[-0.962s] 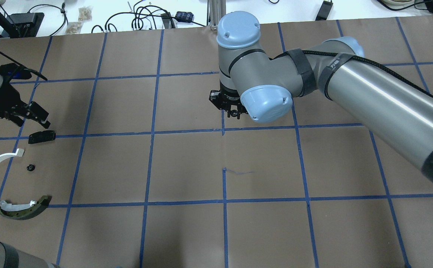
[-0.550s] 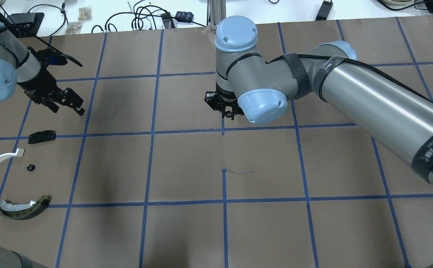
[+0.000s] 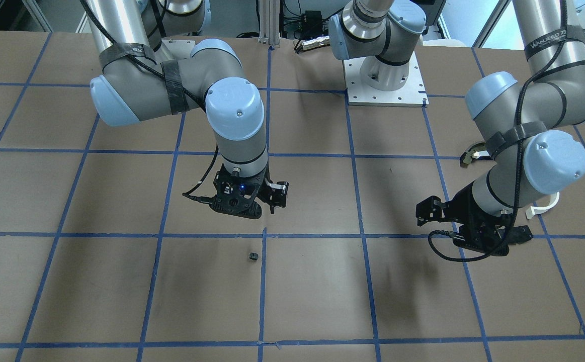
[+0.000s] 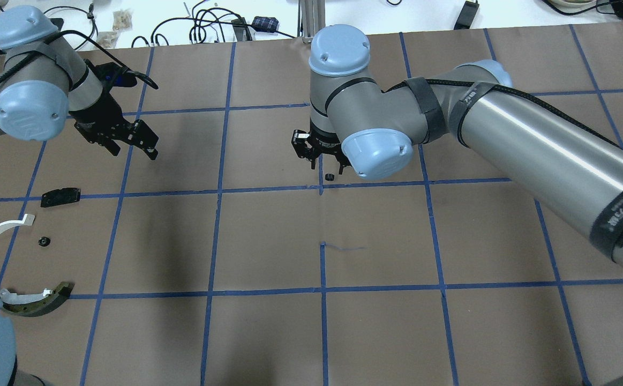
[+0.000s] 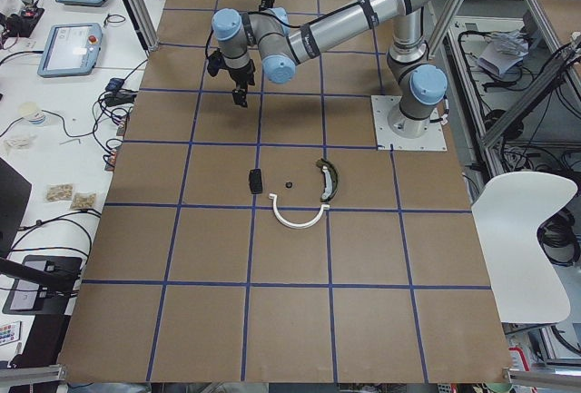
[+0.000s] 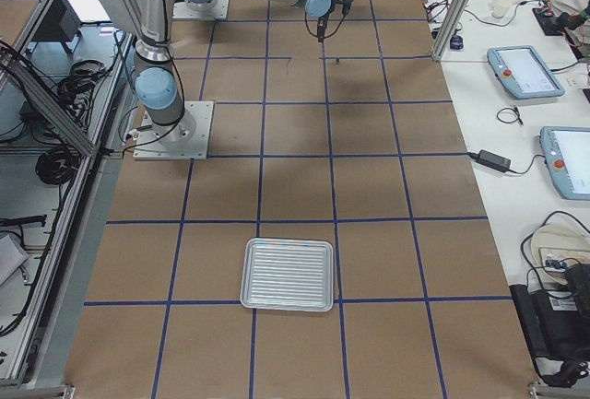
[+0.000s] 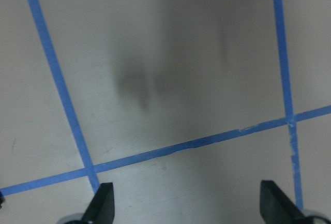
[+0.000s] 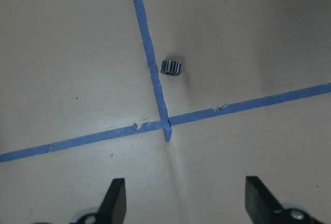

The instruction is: Place bearing gear from tray to pile

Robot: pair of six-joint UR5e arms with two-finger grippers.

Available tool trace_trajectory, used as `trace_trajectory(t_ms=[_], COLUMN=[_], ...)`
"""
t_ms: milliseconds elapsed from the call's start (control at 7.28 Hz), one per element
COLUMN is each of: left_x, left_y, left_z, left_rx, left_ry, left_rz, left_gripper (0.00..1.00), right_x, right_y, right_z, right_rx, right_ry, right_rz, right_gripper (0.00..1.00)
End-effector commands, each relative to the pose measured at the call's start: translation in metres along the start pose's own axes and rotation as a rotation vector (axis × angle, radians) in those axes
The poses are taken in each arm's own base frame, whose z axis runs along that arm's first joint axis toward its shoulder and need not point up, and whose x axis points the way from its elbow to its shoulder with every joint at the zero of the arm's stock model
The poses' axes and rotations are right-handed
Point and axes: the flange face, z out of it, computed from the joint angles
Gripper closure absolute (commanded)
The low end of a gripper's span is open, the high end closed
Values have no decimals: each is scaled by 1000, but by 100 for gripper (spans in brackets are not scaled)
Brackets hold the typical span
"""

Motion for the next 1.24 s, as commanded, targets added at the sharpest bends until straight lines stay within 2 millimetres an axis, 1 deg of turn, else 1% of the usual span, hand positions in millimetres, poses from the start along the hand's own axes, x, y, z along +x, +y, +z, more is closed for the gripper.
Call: trace_trajectory(t_ms=[0, 137, 275, 412, 550, 687, 825, 962, 1100], left_x=[52, 86, 102, 105, 122, 147, 171, 196, 218], left_y=[-14, -28, -34, -39, -43, -47, -53, -60, -70], left_z=[3, 7, 13, 19, 31, 43, 55, 66, 68], left_rx=[20, 83, 95, 113, 98, 96, 114, 152, 176], left_ry=[-17, -41, -45, -42, -34, -26, -19, -6, 10], left_rz=[-34, -14, 0, -44, -138, -298, -416, -514, -616], left_gripper=[0, 0, 0, 0, 0, 0, 0, 0, 0], right_x=[10, 32, 69, 112, 150, 162, 164, 161, 161], right_y=[-11, -18, -28, -41, -55, -61, -62, -57, -46], right_z=[-11, -27, -57, -92, -124, -153, -179, -202, -227], right_rx=[14, 4, -32, -57, -58, -71, -90, -47, 9], right_ry=[7, 37, 65, 79, 104, 116, 133, 116, 102], right_rz=[-22, -35, -87, -121, -132, -113, -112, -115, -121], right_gripper=[14, 13, 14, 14, 13, 9, 2, 0, 0])
